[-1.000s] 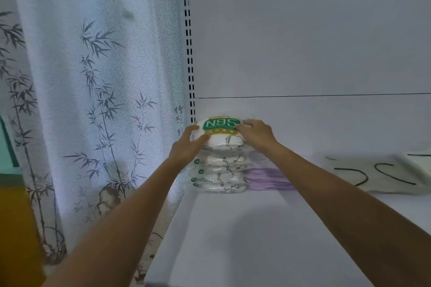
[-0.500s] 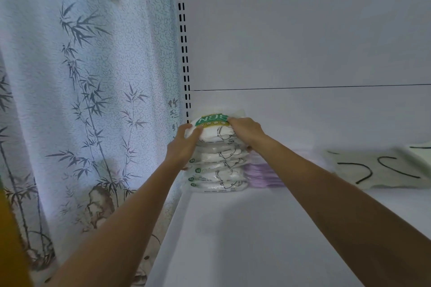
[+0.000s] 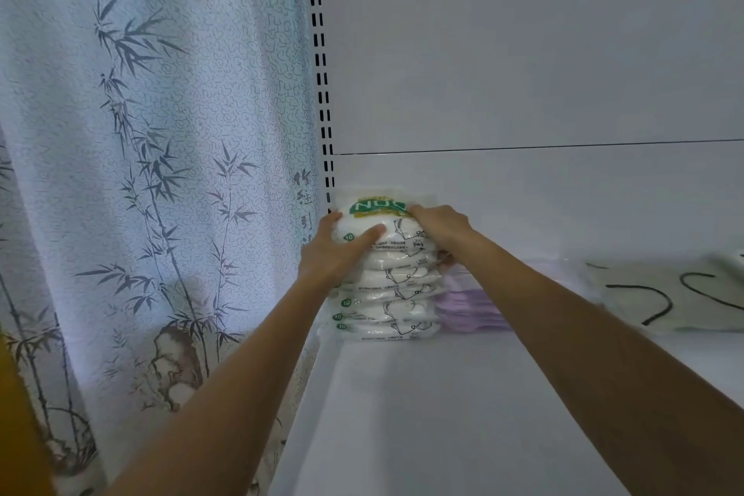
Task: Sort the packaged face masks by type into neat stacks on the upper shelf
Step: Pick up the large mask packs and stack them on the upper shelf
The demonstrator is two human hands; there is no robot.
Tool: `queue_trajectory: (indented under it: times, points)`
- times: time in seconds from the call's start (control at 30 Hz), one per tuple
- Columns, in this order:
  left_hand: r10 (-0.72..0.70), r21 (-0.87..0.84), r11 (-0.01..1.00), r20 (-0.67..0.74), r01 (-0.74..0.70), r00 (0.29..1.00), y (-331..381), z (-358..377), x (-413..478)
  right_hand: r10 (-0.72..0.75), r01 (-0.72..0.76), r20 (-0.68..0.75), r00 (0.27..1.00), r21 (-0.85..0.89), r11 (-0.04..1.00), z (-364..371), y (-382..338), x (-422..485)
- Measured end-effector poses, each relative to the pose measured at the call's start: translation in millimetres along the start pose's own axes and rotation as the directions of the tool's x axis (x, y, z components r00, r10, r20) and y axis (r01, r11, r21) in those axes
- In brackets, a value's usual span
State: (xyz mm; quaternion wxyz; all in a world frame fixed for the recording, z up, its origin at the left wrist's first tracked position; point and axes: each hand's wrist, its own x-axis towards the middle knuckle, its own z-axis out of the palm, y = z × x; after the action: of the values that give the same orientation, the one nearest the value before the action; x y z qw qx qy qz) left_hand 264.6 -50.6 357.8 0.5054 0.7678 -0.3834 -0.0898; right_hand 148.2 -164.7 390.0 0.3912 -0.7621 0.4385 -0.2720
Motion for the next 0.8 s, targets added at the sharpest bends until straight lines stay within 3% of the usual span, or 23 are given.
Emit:
queue_trajectory:
  times: [0.1, 0.23, 0.4, 0.5, 0.6, 0.7, 0.8]
  points:
    - [-0.004, 0.010, 1.000, 0.029, 0.004, 1.000, 3.5, -1.1, -4.1, 0.008, -0.012, 0.046, 0.999, 0.071, 0.997, -1.4, 1.7, -5.4]
    - [0.003, -0.015, 1.000, 0.022, -0.002, 1.000, 16.1, -12.1, -7.1, -0.083, 0.058, 0.100, 0.991, 0.238, 0.970, -15.1, 2.5, -10.5]
    - [-0.004, -0.074, 0.997, 0.006, 0.005, 1.000, 18.2, -19.0, -16.5, -0.199, 0.212, -0.101, 0.975, 0.143, 0.967, -24.6, 7.1, -17.2]
    - [0.051, -0.077, 0.995, -0.107, -0.060, 0.993, 15.9, -26.2, -20.1, -0.231, 0.272, -0.225, 0.947, 0.172, 0.947, -22.9, 6.5, -23.9]
    - [0.135, -0.046, 0.988, -0.232, -0.149, 0.963, 12.4, -34.0, -23.7, -0.281, 0.321, -0.293, 0.914, 0.096, 0.942, -26.5, 12.2, -30.9]
    - [0.184, 0.026, 0.983, -0.196, -0.183, 0.963, 13.0, -30.3, -33.4, -0.356, 0.372, -0.262, 0.897, 0.016, 0.928, -25.4, 13.0, -44.5]
    - [0.201, 0.107, 0.977, -0.205, -0.182, 0.958, 18.0, -22.0, -45.3, -0.454, 0.405, -0.242, 0.857, -0.228, 0.885, -16.7, 7.3, -60.2]
